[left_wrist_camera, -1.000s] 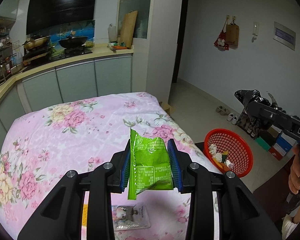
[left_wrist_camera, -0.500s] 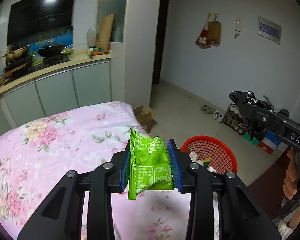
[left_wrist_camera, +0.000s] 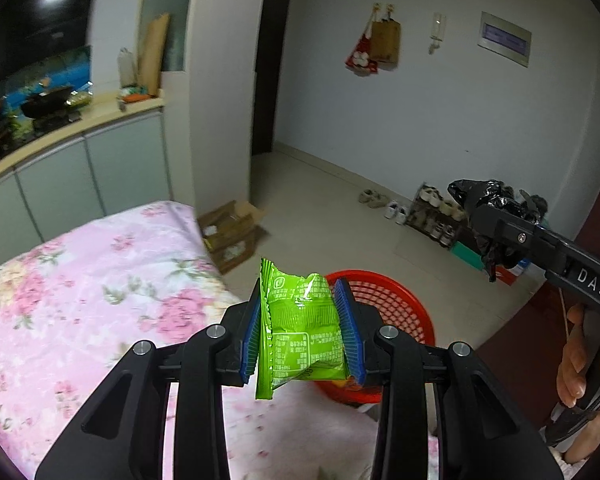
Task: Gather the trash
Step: 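Carry the green packet and black bag over the red wastebasket, then open both grippers to drop the packet and bag into the wastebasket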
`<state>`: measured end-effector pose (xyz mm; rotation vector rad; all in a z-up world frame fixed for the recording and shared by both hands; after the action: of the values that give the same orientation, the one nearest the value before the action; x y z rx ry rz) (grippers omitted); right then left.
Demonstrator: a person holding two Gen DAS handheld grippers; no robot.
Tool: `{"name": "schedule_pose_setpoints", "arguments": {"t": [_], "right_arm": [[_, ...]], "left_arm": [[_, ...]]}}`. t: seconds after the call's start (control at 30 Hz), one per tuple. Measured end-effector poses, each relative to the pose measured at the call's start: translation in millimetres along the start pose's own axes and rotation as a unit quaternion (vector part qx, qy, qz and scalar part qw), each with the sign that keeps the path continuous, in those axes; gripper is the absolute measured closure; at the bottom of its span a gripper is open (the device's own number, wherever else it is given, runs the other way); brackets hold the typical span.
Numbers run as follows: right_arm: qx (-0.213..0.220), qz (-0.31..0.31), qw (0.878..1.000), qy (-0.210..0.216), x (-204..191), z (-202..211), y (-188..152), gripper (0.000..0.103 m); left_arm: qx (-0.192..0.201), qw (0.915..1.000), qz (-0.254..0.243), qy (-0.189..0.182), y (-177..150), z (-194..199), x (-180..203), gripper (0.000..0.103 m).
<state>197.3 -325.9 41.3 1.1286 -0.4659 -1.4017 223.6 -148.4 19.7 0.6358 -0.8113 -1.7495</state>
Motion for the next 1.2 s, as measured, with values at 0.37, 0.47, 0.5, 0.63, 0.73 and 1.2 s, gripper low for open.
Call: {"name": "schedule_pose_setpoints", "arguments": {"t": [0.37,0.47,0.5,0.63,0.73,1.2], "right_arm": [[-0.02,-0.044,0.998,-0.037,42,-9,-13,0.064],[-0.033,-0.06,0.997,-0.043,54,-19,-18,0.064],[-0.036,-0.063,0.996,-0.045,56,-22,-20,0.064],[-0.054,-0.079,0.994,-0.051,69,-37,-27,0.064],[-0.074,-0.091,0.992,-0.052,80,-50,-34,0.064],[-0.124,-0.133,0.983,-0.038,103,-82,-58,0.043]], "left_arm": [[-0.045,0.9983,-0.011,-0.034,1,-53,39,0.07],[-0.064,0.9971,-0.016,-0.04,0,-72,50,0.07],[-0.074,0.9961,-0.018,-0.043,-3,-81,54,0.07],[-0.103,0.9932,-0.029,-0.046,-10,-106,67,0.07],[-0.121,0.9909,-0.039,-0.042,-18,-122,75,0.07],[-0.166,0.982,-0.086,-0.024,-51,-159,104,0.044]]}}
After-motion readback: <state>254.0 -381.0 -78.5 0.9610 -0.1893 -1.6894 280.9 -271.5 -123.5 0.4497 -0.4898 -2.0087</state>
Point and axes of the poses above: each gripper's, at about its wrist camera, not at the fingertips, and z roughly against the way its jaws point, x to its right, y to its top, the point moved 3 cm from there along -z, roughly the way its jaws point, and after that the axes turned 15 degrees about y, right-handed, at the moved point
